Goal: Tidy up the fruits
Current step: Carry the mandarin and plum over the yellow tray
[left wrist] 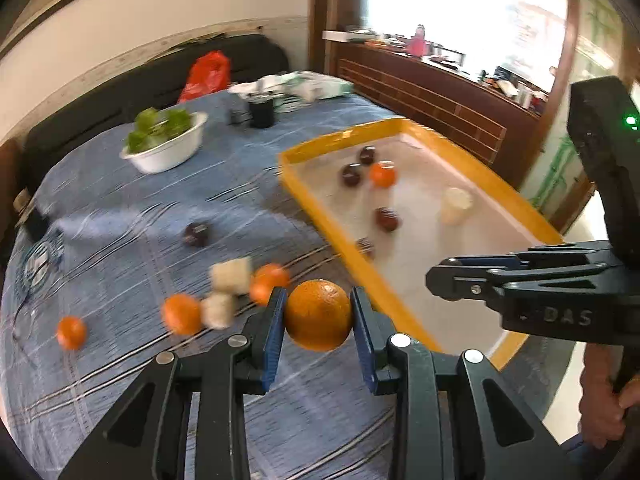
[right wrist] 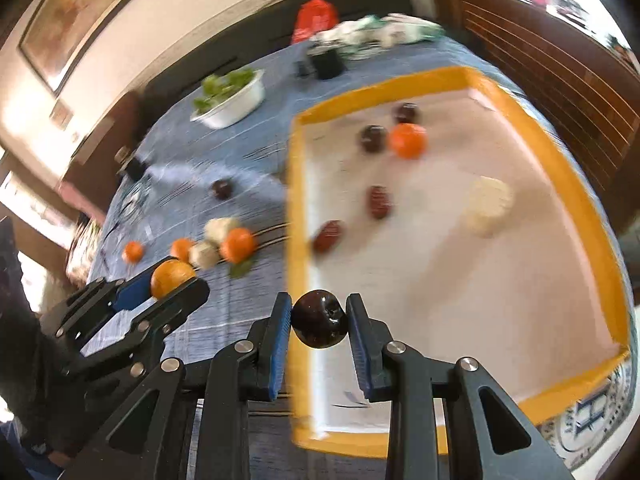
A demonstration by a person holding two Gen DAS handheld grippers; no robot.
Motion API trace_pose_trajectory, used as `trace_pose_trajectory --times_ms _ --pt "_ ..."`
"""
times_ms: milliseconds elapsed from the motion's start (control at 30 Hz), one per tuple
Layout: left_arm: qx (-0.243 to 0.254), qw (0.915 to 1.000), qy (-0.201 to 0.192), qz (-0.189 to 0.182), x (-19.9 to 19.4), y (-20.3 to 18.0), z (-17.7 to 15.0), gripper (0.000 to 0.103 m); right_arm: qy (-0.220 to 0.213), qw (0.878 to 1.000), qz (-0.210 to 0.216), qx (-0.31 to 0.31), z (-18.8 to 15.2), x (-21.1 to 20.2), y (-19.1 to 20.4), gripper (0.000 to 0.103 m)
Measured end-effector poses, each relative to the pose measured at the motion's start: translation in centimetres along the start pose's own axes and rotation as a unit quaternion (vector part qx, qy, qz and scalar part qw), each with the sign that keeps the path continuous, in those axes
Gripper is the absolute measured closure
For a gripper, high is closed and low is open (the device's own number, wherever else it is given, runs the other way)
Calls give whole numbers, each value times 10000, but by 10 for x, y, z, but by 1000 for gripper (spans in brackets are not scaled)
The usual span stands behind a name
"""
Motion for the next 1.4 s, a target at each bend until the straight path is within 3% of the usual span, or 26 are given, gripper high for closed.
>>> trace_pose_trajectory --times_ms 333,667,967,1400 --pt "392 9981 211 -438 39 -60 12 72 14 9982 -300 514 4 -8 -68 72" --pt "180 9975 484 -476 86 -71 15 72 158 9972 -423 593 14 2 -102 72" --pt "119 9972 643 -366 108 -69 18 72 318 9978 -428 395 31 28 -101 72" --pt "31 9983 521 -268 117 -63 23 72 453 9982 -382 90 58 56 -88 73"
Point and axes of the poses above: each gripper's, at about its wrist camera, not at the fingertips, and x roughly the way its jaws point, y to its left, z to its top, the point moved 7 cm from there along x, roughly the way its jaws point, and after that the axes turned 7 degrees about -z, right-handed, at the moved point
